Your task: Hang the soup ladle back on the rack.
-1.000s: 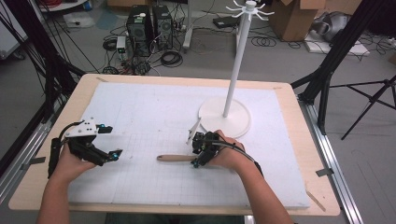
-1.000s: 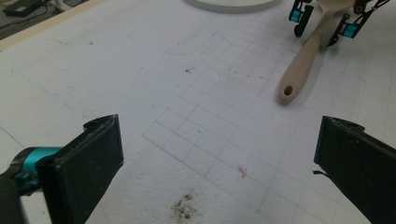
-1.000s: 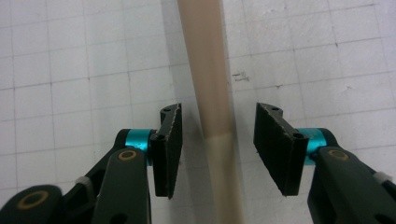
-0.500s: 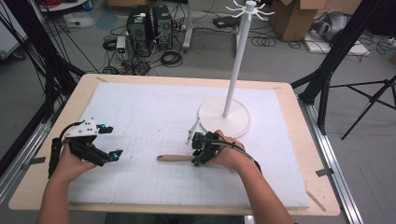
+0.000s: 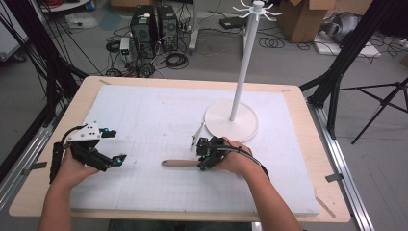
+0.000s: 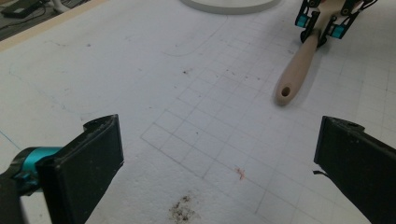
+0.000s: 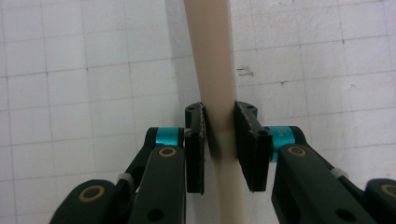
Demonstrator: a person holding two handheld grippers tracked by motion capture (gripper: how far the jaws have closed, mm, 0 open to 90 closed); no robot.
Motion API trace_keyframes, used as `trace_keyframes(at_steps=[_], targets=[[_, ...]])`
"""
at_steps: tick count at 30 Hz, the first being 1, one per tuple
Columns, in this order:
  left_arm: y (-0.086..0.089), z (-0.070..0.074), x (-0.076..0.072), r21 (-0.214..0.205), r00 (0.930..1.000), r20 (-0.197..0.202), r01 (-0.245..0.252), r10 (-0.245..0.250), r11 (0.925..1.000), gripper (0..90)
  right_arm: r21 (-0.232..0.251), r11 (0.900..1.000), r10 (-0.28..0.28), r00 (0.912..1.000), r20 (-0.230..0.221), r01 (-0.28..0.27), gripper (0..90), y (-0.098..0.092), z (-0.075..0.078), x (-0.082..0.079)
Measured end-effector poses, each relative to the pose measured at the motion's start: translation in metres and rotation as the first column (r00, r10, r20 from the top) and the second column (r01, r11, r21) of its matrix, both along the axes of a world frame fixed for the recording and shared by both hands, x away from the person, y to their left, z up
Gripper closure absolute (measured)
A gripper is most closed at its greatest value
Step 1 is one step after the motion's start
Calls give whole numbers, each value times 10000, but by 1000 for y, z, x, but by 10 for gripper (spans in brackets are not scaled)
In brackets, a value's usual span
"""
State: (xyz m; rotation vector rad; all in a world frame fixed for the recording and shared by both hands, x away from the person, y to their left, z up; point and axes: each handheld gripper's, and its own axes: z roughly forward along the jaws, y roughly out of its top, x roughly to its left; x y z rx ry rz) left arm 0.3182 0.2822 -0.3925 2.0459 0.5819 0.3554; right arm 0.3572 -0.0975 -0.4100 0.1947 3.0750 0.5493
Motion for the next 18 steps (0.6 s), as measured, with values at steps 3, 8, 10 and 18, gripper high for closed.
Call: trace_keyframes(at_steps=[3,8,10,18], targets=[[0,0,0,2,10000,-6,3,-3,10000,17,2,10000,40,10000,78,-40,748,0,0,-1],[0,0,0,7,10000,-13,13,-13,10000,16,-17,9999,121,9998,161,-121,765,1,0,-2],[0,0,0,13,10000,-13,12,-12,10000,16,-13,10000,79,9998,159,-79,767,0,0,-2],[1,0,0,-38,10000,1,-5,5,10000,17,534,9985,-126,9999,-115,132,769,-5,8,-2]])
